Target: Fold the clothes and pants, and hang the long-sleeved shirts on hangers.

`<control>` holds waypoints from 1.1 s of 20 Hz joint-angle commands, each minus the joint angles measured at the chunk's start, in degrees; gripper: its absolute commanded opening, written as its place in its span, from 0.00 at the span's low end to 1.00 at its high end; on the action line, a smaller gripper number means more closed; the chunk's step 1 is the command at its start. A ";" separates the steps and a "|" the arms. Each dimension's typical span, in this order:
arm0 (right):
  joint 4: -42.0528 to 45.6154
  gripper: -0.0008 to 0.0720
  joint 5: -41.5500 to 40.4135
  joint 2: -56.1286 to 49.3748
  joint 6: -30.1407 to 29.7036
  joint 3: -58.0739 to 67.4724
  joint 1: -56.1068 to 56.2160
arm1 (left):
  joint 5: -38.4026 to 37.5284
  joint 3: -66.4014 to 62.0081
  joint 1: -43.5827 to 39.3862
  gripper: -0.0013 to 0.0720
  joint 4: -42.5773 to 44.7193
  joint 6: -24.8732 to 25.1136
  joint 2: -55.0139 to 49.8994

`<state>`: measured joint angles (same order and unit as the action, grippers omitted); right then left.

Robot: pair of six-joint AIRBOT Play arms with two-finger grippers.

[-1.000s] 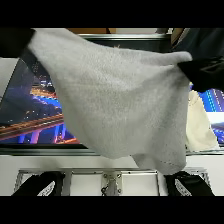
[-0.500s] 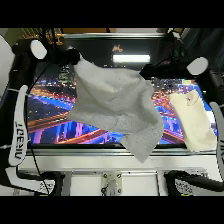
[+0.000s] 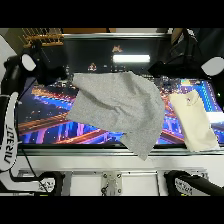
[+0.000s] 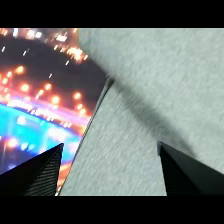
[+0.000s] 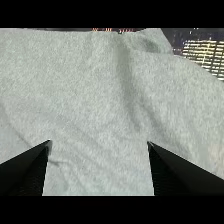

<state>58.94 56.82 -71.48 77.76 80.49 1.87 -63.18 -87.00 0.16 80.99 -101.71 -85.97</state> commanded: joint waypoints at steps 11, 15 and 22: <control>-5.03 0.91 5.57 16.26 -0.15 -12.98 2.23 | 25.33 47.36 3.21 0.87 -18.64 -2.82 11.30; -4.96 0.91 6.54 16.31 0.22 -12.98 2.12 | 23.06 40.96 0.00 0.56 -18.60 -2.67 5.44; 7.65 0.91 17.16 19.15 0.59 -22.93 -11.61 | 17.07 38.73 -0.04 0.03 -9.40 -2.62 11.52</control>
<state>60.12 69.65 -53.84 77.82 63.59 -3.11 -43.97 -49.01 0.27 67.35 -104.51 -77.91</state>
